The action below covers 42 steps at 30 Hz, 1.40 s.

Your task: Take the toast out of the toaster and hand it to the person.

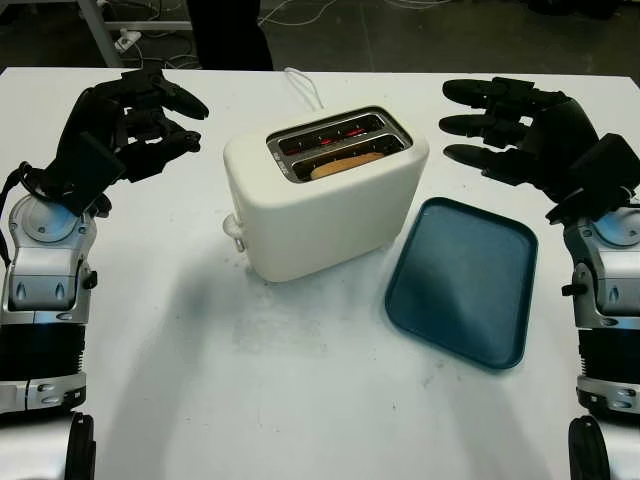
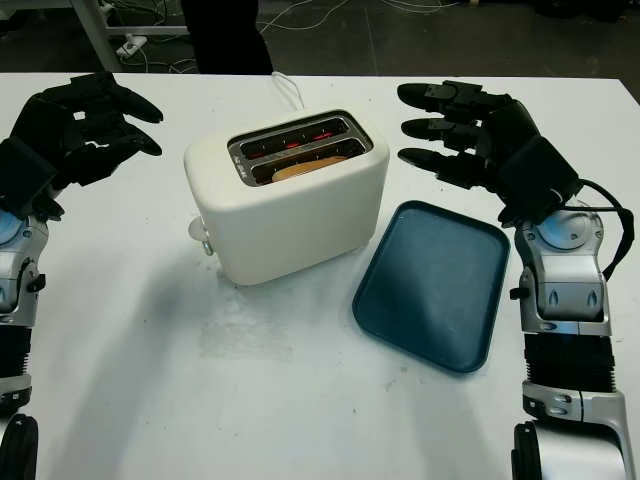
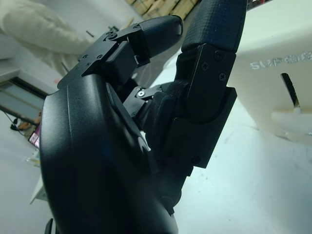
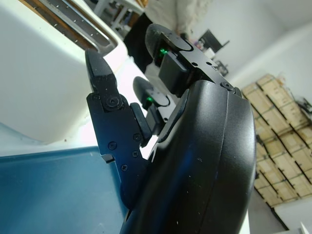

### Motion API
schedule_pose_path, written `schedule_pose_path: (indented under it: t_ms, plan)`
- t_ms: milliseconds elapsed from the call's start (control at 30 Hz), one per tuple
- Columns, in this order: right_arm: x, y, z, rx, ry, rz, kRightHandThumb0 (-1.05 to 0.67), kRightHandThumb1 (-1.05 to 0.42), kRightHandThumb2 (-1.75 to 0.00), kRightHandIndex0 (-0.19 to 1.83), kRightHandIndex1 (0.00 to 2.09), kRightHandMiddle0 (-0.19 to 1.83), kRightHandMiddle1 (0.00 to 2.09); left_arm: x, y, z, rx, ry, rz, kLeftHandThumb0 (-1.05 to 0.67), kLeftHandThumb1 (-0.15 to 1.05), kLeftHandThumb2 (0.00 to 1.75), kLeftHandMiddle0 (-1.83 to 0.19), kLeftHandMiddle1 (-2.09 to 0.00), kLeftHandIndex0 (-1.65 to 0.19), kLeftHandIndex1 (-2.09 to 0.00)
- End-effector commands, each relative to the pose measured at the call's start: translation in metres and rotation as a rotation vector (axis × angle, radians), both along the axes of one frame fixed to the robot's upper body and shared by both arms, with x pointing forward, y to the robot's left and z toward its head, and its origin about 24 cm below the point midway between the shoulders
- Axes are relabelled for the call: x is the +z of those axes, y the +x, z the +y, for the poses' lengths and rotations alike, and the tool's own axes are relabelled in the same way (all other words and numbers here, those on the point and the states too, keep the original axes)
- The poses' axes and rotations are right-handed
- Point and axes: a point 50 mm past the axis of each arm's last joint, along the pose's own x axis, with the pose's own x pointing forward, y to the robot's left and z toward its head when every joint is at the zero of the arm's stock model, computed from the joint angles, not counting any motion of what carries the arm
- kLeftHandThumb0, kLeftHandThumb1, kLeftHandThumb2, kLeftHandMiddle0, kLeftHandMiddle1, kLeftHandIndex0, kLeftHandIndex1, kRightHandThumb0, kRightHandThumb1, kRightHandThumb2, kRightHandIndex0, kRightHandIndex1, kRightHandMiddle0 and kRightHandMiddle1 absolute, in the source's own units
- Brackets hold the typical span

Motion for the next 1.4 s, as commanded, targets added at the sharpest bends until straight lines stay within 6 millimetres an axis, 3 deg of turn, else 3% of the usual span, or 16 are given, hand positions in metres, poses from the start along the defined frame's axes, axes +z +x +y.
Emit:
schedule_pose_path:
  t_ms: [0,567,1067,1367]
  plan:
    - [0.0005,-0.0015,-0.0012,-0.003,-0.022,-0.010,-0.30,-0.85,-0.02,0.65,0.32,0.72,0.02,-0.0012,-0.0018,0.0018,0.010,-0.002,-0.005,-1.05,0.92,0.09,-0.81,-1.00,-0.71,-0.95]
    - [-0.0022,-0.0009,-0.0029,0.001,-0.001,-0.001,-0.26,-0.86,-0.01,0.65,0.29,0.72,0.01,-0.0045,-0.0014,-0.0007,0.031,-0.001,-0.027,-1.05,0.92,0.14,-0.81,-1.02,-0.68,-1.01]
    - [-0.0009,-0.0013,-0.0035,-0.020,-0.029,-0.013,-0.29,-0.86,0.00,0.67,0.28,0.72,0.01,-0.0023,-0.0018,0.0006,0.014,-0.010,-0.015,-1.05,0.92,0.08,-0.79,-1.01,-0.65,-0.99]
    - [0.0037,-0.0029,-0.0033,-0.037,-0.026,-0.027,-0.26,-0.88,-0.01,0.59,0.21,0.65,0.00,-0.0032,-0.0015,0.0030,0.046,-0.040,-0.021,-1.05,0.92,0.17,-0.59,-1.19,-0.50,-1.14]
